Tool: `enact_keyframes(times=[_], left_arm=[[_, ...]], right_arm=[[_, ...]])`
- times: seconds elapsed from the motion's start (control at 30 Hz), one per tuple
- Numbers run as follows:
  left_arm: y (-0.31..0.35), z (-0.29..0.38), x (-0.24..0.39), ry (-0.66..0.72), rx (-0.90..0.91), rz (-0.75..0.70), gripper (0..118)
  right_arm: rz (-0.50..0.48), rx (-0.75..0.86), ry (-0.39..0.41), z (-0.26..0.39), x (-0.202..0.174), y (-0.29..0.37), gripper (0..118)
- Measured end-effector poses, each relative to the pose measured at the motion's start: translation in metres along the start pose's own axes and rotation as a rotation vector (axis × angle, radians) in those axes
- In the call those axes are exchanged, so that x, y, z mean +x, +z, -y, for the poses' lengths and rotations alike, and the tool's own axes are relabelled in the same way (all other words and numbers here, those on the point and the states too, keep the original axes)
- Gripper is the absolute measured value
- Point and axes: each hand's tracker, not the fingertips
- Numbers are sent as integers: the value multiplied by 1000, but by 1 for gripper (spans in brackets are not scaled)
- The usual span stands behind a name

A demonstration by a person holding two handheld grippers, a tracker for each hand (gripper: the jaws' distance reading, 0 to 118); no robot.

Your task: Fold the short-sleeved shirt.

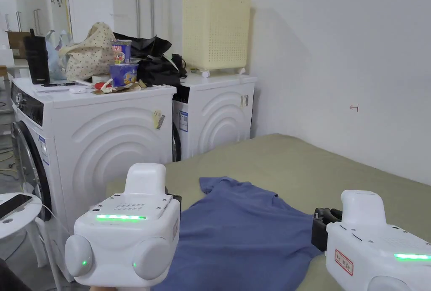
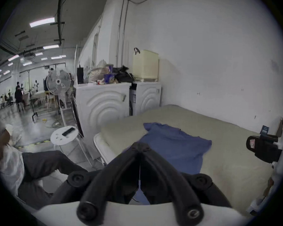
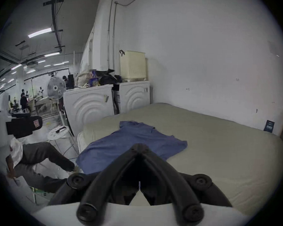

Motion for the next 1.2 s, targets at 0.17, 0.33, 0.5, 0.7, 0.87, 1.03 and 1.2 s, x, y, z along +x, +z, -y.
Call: enact_keyframes(times=[0.17,0.33,0.5,0.7,0.87,1.03,1.2], left_arm=[[-71,3,43,-38,-126,136,0],[-173,-13,110,-73,-244,286,0],[-279,-31,195,-310,-417,460,0],[-405,13,252,-157,-831,608,116],[-437,65,284,-341,-892,469,116],[-448,98,299,-394,-904,411,113],[-423,55,300,-448,-798,528,0]], right_arm=[[83,-50,23,13,49,9,1],[255,-94,27,23,121,22,1],[383,-184,-13,42,189,34,1],[430,-295,-73,79,230,46,1],[393,-365,-158,111,247,50,1],[399,-384,-181,129,249,54,1],[378,-372,-204,136,241,72,1]])
